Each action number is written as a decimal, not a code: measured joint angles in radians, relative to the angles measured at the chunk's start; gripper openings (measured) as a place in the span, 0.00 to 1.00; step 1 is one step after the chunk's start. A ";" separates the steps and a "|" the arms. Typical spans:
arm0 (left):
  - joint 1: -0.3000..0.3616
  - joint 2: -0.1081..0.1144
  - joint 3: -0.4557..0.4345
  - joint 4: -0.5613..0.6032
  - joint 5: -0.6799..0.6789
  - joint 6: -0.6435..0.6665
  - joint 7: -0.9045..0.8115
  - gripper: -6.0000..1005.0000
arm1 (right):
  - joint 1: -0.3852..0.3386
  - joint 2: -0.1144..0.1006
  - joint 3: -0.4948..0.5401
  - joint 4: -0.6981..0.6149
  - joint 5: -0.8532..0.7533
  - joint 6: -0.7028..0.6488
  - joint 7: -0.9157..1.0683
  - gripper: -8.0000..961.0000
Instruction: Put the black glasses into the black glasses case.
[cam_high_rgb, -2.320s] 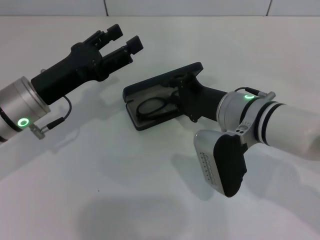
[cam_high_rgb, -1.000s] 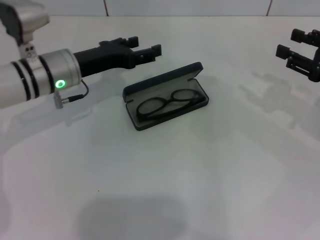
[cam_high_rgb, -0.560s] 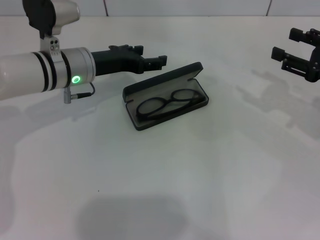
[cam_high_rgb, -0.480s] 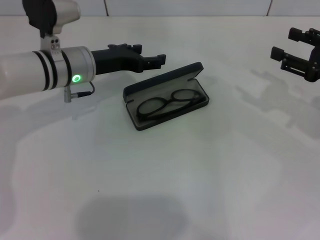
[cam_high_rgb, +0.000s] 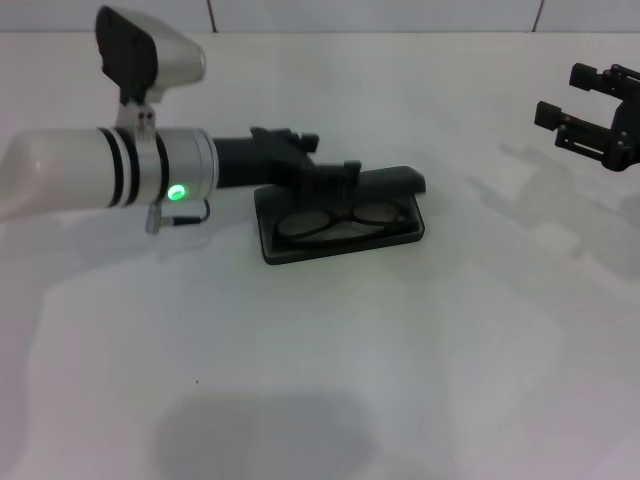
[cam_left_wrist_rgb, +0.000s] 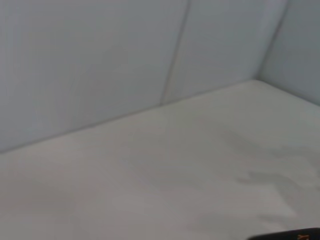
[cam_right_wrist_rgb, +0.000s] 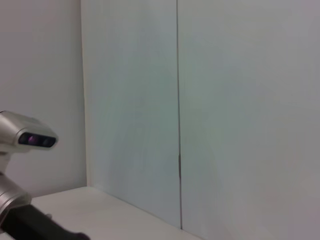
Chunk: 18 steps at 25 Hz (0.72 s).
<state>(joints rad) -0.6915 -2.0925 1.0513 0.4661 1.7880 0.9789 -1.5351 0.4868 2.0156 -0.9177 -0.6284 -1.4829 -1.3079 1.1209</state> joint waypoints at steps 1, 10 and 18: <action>0.006 -0.001 0.014 0.000 -0.001 0.001 0.006 0.83 | 0.001 0.000 0.000 0.003 0.000 0.000 0.000 0.72; 0.062 -0.007 0.080 0.002 -0.095 0.036 0.091 0.73 | 0.014 0.003 -0.009 0.015 0.001 -0.003 -0.002 0.73; 0.225 0.026 0.076 0.131 -0.412 0.605 0.379 0.71 | 0.053 -0.003 -0.144 0.007 -0.001 -0.192 -0.014 0.74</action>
<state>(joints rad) -0.4662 -2.0666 1.1268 0.5971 1.3758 1.5843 -1.1564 0.5402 2.0125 -1.0616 -0.6214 -1.4837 -1.4999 1.1069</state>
